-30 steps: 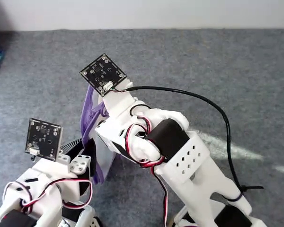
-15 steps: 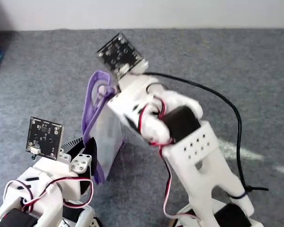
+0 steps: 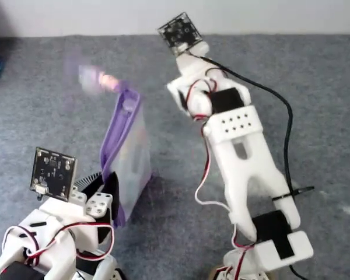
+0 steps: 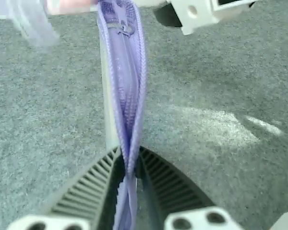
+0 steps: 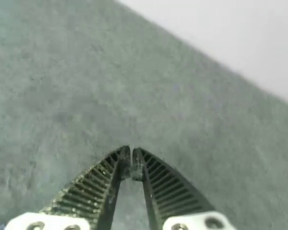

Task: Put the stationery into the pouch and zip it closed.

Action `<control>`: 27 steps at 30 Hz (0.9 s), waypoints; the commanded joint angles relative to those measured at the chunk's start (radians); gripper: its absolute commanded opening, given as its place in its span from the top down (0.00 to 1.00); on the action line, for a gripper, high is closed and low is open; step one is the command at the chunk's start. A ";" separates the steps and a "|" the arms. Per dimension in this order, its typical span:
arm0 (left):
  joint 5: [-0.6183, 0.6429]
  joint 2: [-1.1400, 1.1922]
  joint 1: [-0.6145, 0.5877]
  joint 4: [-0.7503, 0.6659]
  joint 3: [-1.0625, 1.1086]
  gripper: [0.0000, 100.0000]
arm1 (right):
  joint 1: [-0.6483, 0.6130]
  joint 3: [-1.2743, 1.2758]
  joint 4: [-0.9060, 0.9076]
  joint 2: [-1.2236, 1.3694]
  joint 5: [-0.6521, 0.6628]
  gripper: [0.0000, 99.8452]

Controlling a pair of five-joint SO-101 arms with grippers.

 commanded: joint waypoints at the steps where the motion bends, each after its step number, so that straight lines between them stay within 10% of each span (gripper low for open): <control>1: -0.003 -0.005 0.008 0.000 -0.010 0.99 | -0.001 -0.014 0.001 -0.038 0.008 0.99; 10: -0.003 -0.005 0.008 -0.003 -0.010 0.99 | -0.067 -0.012 0.243 -0.234 -0.009 0.96; 16: -0.003 0.002 0.008 -0.006 -0.008 0.99 | -0.120 -0.087 0.338 -0.328 -0.285 0.75; 27: -0.003 0.002 0.008 -0.009 -0.008 0.99 | -0.395 -0.308 0.418 -0.271 -0.488 0.75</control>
